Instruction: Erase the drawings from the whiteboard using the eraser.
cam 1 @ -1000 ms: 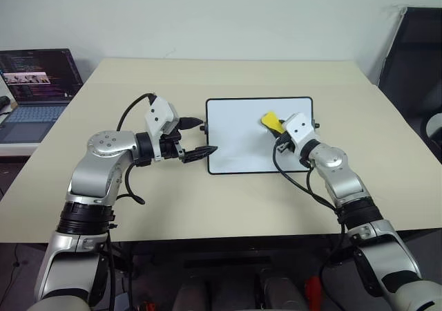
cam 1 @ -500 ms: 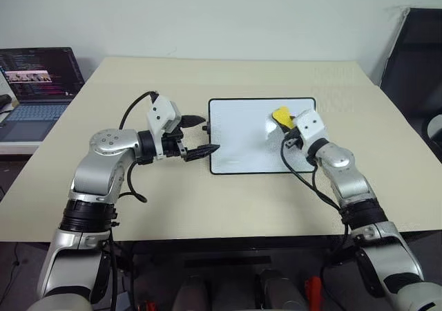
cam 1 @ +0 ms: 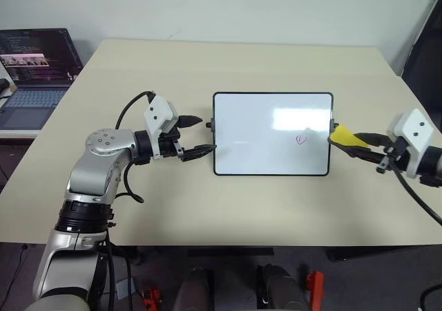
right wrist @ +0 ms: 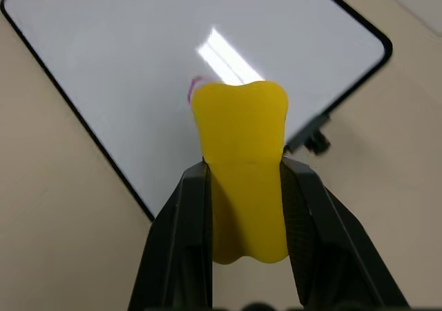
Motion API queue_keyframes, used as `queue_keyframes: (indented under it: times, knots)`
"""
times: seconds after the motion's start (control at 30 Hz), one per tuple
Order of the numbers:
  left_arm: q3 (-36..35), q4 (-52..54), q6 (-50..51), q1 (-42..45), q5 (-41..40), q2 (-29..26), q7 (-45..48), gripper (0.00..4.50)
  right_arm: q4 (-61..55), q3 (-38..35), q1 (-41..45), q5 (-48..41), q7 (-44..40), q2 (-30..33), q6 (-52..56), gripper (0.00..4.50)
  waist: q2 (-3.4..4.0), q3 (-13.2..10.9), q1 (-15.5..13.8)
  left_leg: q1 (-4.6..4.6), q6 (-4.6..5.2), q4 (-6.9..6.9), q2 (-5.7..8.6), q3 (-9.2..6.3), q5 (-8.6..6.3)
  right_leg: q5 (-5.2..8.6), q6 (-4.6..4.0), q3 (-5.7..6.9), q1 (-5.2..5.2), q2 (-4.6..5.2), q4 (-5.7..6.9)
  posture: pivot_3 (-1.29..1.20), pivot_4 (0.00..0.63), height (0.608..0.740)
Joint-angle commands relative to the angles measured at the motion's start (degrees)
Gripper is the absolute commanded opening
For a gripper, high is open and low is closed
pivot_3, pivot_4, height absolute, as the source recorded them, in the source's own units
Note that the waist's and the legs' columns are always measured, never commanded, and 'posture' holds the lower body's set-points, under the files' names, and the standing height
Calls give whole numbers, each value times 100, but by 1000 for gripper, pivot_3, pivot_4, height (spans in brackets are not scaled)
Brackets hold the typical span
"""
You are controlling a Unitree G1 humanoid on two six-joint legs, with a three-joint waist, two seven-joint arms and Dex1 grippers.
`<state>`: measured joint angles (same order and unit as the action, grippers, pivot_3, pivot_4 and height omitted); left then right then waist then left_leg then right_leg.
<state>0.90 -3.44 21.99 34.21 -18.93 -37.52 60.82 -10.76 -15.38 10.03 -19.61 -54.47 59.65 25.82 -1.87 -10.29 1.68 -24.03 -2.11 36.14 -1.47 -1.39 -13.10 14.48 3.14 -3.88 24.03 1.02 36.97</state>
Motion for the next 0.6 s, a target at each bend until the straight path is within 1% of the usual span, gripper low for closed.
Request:
queue_keyframes:
  times: [0.03, 0.23, 0.43, 0.6]
  knots:
    - [-21, -71, -119, 166, 37, -119, 108, 4500, 230, -329, -174, 197, -217, 302, -319, 1013, -1, -1, 10, 7, 0, 1, 0, 5, 1, 9, 18, -4, -2, 0, 3, 0, 150, 740]
    - [-68, -154, -164, 248, 43, -252, 257, 4500, 402, -529, -227, 254, -326, 444, -451, 1013, 0, -1, 35, 19, 5, 24, -7, 6, 6, -4, 25, -14, -11, -14, 21, 0, 150, 740]
    - [-40, -259, -202, 322, 83, -303, 298, 4500, 412, -450, -75, 247, -391, 447, -478, 1012, 0, -1, 20, 18, 4, 25, -7, 5, 6, -10, 14, -14, -18, -14, 15, 0, 150, 740]
    - [-65, -142, -153, 294, 77, -322, 271, 4500, 527, -350, -30, 309, -413, 407, -550, 1012, 0, -1, 14, 18, 4, 30, -7, 2, 6, -17, 3, -11, -23, -14, 17, 0, 150, 740]
